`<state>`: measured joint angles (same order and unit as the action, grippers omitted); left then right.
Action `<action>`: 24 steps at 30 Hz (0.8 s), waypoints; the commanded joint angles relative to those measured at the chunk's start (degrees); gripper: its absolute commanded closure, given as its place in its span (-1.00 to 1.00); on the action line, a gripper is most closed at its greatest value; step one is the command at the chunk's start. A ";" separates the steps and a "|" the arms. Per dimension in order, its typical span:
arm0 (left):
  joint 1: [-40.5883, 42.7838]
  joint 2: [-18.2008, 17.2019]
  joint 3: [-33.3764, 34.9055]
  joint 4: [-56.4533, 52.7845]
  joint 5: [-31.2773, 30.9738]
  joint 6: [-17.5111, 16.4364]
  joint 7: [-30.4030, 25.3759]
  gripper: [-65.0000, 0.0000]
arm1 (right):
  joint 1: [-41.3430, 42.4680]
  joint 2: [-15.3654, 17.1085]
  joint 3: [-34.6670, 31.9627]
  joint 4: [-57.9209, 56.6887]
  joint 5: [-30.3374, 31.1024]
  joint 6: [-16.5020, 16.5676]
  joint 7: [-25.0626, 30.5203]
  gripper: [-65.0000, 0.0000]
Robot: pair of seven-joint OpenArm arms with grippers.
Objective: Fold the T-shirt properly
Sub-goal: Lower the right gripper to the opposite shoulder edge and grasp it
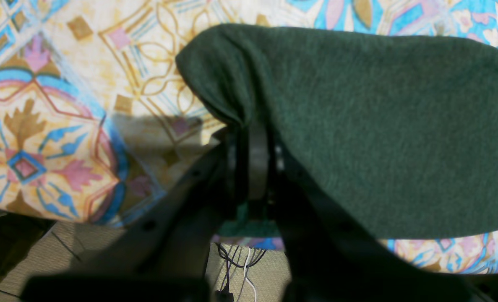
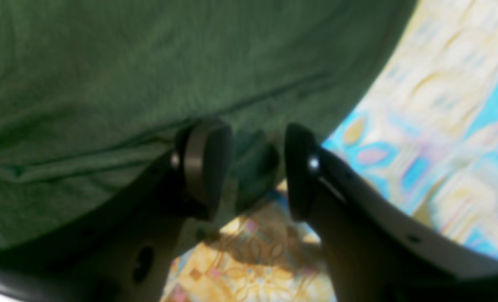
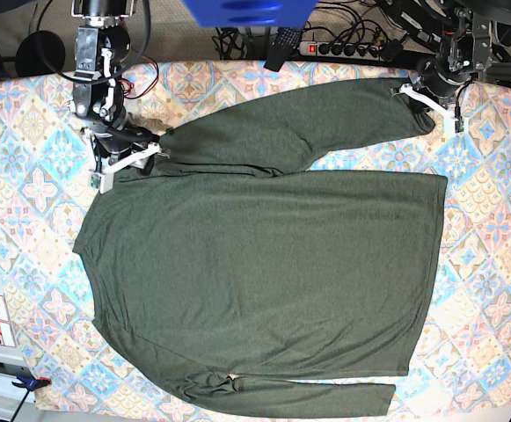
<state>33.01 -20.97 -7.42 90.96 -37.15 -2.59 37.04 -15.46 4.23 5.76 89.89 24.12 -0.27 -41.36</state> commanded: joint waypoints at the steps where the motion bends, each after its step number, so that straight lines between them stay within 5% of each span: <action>1: 0.44 0.09 0.43 0.16 -0.88 -0.97 2.48 1.00 | 1.44 1.00 0.88 0.27 0.36 0.05 1.67 0.25; 24: 0.17 0.09 0.43 0.16 -0.88 -0.97 2.57 1.00 | 5.57 1.35 0.88 -11.95 0.89 0.14 2.11 0.25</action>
<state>32.86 -20.97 -7.42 90.96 -37.12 -2.57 37.45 -9.80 5.56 6.66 78.43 25.61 0.91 -36.69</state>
